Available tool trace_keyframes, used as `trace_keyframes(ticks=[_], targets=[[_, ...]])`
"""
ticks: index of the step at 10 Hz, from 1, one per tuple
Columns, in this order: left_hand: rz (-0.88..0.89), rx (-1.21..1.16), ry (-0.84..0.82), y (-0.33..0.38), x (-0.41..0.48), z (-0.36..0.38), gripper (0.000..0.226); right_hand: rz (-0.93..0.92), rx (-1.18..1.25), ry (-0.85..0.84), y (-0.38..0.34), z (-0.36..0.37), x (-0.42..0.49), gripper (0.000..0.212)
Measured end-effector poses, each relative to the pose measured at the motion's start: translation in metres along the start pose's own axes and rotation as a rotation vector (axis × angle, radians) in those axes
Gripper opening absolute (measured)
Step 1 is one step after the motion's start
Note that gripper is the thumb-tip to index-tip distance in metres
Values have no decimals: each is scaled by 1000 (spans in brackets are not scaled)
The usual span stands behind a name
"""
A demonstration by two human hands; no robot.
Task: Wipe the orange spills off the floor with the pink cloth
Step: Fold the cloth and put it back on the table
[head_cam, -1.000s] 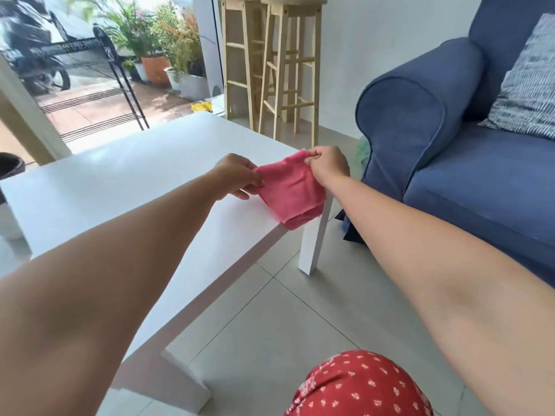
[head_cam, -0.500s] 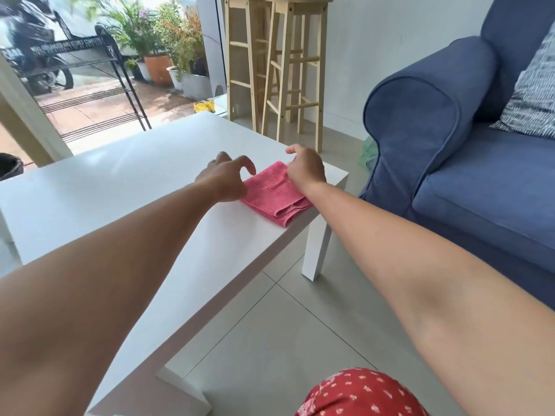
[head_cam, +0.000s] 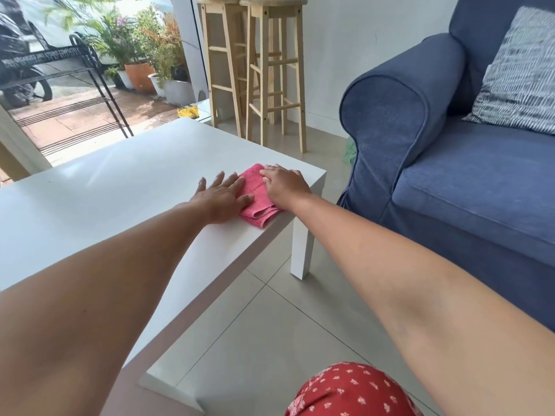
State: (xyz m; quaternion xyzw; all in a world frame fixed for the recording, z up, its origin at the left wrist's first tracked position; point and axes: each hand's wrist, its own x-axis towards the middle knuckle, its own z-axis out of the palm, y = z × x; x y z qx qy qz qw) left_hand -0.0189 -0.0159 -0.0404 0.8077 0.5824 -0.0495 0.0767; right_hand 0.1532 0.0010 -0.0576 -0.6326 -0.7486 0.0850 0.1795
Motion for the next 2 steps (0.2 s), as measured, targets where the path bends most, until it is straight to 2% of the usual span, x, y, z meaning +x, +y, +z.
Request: trace_keyframes(ticks=[1,2], targets=[[-33,-53,97,14,4,-11,59,14,35,119,14,-13,-13,39],[-24,-86,222,52,17,-19,57,104,15,223,41,-34,-39,37]])
